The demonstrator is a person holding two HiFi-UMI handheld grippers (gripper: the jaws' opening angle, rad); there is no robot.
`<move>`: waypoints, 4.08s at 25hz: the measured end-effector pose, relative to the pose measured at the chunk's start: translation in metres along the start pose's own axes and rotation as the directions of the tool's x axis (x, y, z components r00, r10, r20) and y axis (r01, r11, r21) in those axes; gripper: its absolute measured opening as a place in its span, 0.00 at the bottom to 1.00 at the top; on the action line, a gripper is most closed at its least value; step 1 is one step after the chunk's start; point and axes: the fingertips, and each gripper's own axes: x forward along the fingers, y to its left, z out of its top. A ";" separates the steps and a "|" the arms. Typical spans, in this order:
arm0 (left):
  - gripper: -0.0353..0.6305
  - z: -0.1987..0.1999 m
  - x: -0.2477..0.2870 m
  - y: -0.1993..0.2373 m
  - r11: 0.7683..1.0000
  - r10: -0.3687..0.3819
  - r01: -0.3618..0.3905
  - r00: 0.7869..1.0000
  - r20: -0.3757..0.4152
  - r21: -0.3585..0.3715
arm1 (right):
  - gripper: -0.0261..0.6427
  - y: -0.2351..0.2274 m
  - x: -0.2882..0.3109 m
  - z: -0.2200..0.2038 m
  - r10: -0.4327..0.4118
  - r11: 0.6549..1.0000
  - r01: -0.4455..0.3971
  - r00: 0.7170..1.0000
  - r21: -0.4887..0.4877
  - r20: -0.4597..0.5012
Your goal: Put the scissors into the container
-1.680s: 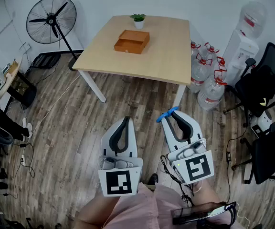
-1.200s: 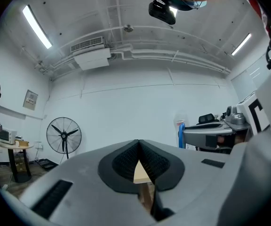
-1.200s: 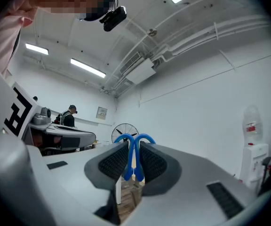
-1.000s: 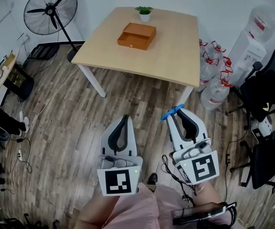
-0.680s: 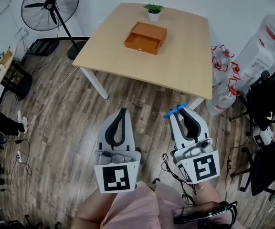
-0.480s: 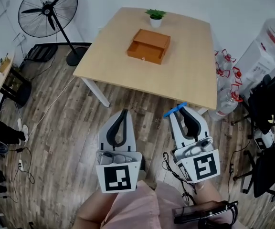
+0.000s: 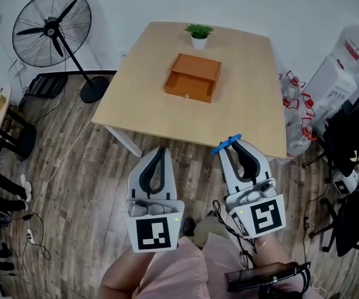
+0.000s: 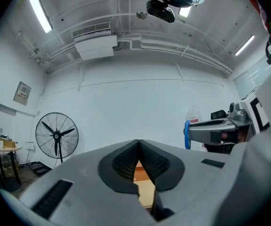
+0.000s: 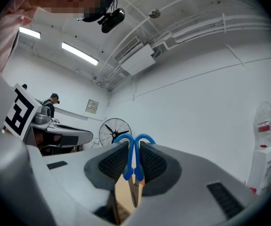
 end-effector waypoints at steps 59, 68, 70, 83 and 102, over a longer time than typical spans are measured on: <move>0.06 -0.068 0.370 0.121 0.998 0.066 -0.066 0.987 -0.143 0.006 | 0.15 -0.181 0.338 -0.109 0.124 0.992 -0.121 0.985 0.033 -0.120; 0.06 -0.124 0.388 0.135 0.998 0.060 -0.067 0.965 -0.257 -0.018 | 0.15 -0.179 0.342 -0.190 0.157 0.986 -0.137 0.954 0.097 -0.254; 0.06 -0.134 0.391 0.134 0.998 0.056 -0.062 0.961 -0.271 -0.011 | 0.15 -0.181 0.340 -0.205 0.156 0.986 -0.131 0.947 0.107 -0.280; 0.06 -0.194 0.403 0.141 0.998 0.014 -0.036 0.930 -0.366 -0.053 | 0.15 -0.173 0.345 -0.281 0.174 0.981 -0.122 0.894 0.149 -0.413; 0.06 -0.237 0.433 0.192 0.995 0.020 -0.058 0.901 -0.434 -0.075 | 0.16 -0.141 0.394 -0.342 0.312 0.950 -0.238 0.741 0.202 -0.595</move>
